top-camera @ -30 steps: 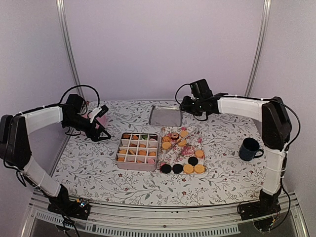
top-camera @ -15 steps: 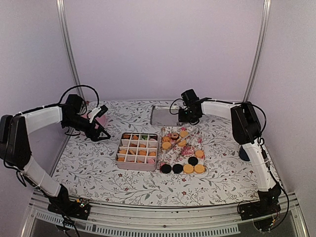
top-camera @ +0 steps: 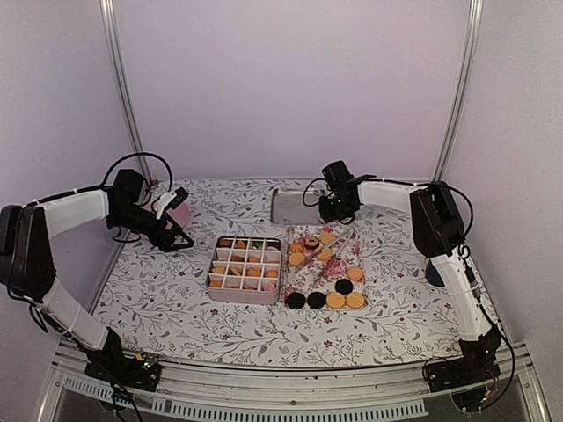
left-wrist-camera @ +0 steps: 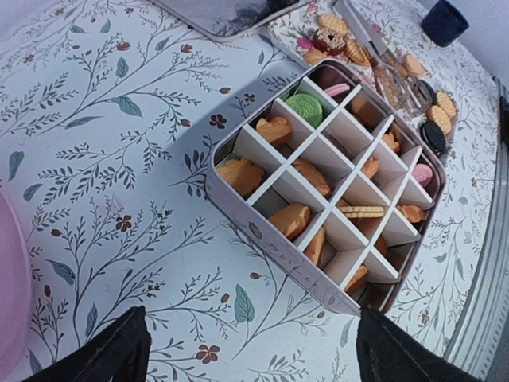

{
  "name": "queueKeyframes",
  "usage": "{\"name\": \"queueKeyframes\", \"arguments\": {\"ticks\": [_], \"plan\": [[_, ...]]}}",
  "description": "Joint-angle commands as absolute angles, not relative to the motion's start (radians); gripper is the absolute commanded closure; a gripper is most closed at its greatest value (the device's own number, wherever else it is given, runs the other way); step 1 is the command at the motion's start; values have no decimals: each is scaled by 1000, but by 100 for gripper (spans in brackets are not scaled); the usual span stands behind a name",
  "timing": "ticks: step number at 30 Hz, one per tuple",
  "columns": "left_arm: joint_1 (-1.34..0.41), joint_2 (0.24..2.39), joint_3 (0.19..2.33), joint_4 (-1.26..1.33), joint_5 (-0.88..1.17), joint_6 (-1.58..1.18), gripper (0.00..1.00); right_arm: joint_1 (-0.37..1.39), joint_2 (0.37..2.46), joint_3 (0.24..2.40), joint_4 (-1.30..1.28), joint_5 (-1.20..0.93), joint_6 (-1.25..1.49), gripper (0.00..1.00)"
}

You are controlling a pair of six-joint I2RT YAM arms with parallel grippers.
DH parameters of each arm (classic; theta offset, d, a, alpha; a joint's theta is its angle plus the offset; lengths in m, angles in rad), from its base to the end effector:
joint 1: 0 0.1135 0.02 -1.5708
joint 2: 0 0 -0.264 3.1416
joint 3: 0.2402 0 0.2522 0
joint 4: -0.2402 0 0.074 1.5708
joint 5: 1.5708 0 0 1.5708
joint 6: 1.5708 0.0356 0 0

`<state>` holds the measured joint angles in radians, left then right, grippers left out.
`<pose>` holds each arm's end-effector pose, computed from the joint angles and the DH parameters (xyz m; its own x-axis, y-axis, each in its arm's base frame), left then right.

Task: Pack the cookies
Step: Pick up the box lid from the corner of the board.

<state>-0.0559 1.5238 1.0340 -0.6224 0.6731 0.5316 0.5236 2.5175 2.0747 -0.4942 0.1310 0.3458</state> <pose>0.2954 -0.0388 0.2236 -0.6099 0.4311 -0.6650 0.7290 0.6342 -0.2574 0.4752 0.2690 0.1290 -0.8018 -0.0749 -0.5928 -0.1668 0.9807 0.1017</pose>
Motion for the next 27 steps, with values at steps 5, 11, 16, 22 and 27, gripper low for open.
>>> {"name": "queueKeyframes", "arguments": {"ticks": [5,11,16,22,27], "plan": [[-44,1481,1009,-624,688,552,10,566,2511,2087,-531,283,358,100],[-44,1463,1024,-639,684,542,10,581,2376,1984,-351,312,448,100],[-46,1456,1064,-637,739,494,9,608,2239,1872,-174,341,482,100],[-53,1464,1121,-538,844,324,8,658,2156,1799,-61,347,506,100],[-88,1511,1203,-433,923,139,7,725,2066,1676,31,343,529,100]]}}
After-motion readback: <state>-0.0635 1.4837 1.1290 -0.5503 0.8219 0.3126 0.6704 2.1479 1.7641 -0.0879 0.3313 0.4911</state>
